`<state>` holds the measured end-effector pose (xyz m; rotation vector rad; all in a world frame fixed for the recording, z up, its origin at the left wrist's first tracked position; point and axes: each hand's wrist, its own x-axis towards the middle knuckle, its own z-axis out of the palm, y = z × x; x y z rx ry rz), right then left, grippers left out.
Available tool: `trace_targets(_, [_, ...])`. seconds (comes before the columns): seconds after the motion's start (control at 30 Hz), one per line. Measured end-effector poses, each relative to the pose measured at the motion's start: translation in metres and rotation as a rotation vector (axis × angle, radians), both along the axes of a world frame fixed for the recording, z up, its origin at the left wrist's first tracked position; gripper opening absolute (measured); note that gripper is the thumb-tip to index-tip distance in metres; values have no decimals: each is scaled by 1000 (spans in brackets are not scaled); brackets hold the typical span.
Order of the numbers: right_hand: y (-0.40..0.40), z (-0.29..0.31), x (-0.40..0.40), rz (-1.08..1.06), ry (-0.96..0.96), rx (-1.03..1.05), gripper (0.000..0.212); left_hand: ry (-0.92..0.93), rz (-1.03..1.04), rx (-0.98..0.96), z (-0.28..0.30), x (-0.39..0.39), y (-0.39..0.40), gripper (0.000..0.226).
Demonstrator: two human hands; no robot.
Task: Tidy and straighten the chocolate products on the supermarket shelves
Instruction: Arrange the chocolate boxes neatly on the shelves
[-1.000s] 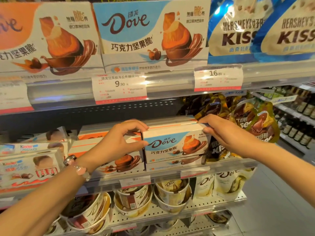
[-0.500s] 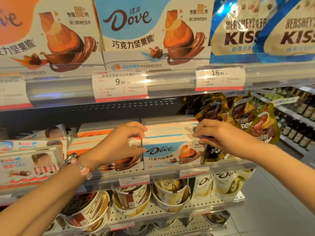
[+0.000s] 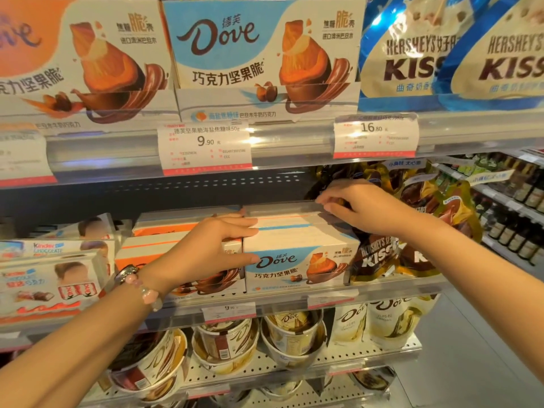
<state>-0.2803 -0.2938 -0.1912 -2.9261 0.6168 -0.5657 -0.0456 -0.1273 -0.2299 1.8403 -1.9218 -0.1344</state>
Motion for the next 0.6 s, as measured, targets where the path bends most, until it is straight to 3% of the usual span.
trace_targets(0.23, [-13,4,44,-36,332,66,29,131,3,-55,-4,3,2,51])
trace_targets(0.37, [-17,12,56,-64,392,162,32,157,-14,-58,-4,4,3,50])
trace_targets(0.6, [-21,14,64,-85,392,206,21,147,-10,-31,-4,2,4,51])
